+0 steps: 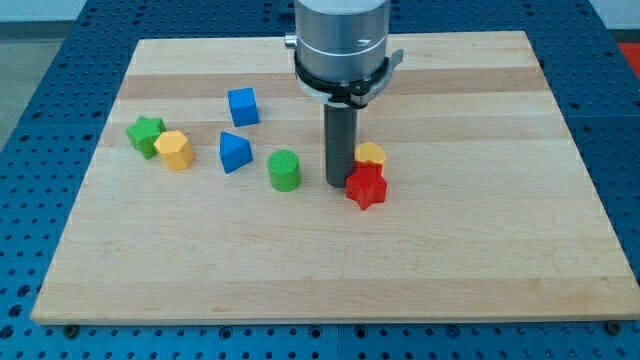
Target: Separate the yellow heart and red star from each other
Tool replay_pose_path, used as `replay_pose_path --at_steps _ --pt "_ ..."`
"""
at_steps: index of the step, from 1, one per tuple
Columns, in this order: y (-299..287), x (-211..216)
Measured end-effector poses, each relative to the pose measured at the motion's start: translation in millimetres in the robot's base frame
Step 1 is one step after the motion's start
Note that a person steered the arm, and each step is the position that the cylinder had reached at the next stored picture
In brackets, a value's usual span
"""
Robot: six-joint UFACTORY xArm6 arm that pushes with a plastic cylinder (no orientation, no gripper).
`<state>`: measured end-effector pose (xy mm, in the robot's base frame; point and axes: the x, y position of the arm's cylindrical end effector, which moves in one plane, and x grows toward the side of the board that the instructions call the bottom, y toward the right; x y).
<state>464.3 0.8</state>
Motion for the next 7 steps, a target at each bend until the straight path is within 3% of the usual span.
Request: replay_pose_path --at_steps 4,7 --pt "31.1 -22.6" --pt "35.0 -8.8"
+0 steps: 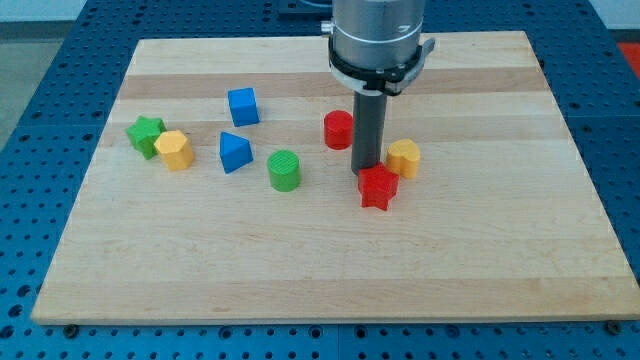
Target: Separate the yellow heart and red star from each other
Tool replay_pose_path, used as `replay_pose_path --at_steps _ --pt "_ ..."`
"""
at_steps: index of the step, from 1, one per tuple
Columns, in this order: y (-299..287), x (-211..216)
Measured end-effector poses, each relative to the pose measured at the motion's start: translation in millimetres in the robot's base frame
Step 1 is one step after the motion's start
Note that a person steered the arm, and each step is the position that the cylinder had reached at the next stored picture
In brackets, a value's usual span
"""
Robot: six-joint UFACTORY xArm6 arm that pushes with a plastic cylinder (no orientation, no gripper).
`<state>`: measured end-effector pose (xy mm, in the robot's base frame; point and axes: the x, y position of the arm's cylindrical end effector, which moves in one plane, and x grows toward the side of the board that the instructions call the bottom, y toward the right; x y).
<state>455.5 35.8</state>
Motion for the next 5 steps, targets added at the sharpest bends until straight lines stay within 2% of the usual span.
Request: replay_pose_path --at_steps 2,5 --pt "-11.9 15.3" --pt "-90.8 29.9"
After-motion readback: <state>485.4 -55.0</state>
